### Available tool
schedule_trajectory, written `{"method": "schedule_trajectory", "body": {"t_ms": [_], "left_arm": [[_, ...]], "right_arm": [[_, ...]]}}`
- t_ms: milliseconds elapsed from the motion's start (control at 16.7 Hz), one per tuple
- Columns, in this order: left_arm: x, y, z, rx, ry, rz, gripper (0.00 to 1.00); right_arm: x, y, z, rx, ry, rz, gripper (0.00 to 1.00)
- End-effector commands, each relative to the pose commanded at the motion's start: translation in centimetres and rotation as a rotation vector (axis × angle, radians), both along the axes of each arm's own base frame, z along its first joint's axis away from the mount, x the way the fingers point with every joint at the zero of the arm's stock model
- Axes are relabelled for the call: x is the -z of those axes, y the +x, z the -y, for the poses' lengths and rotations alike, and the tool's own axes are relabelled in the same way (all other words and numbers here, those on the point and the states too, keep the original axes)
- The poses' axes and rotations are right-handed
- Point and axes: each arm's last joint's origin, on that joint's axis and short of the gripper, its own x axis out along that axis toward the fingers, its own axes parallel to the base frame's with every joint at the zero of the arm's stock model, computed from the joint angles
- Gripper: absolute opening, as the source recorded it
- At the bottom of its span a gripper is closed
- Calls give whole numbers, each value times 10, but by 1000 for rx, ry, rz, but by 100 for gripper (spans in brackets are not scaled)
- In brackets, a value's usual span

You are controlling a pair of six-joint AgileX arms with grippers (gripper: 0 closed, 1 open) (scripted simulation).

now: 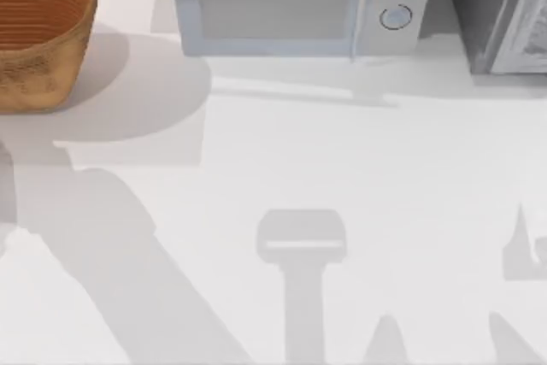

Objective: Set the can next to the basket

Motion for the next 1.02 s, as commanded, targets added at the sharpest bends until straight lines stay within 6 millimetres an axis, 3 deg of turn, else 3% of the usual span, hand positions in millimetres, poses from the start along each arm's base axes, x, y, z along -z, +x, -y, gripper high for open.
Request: {"method": "schedule_trajectory", "body": {"t_ms": [180, 240, 660, 1020], "left_arm": [[0, 0, 0, 0, 0, 0, 98], [0, 0, 0, 0, 0, 0, 100], [0, 0, 0, 0, 0, 0, 100], [-30, -5, -5, -4, 3, 9, 100]], "right_arm": [[0, 0, 0, 0, 0, 0, 100], [0, 0, 0, 0, 0, 0, 100], [0, 0, 0, 0, 0, 0, 100], [0, 0, 0, 0, 0, 0, 100]]}}
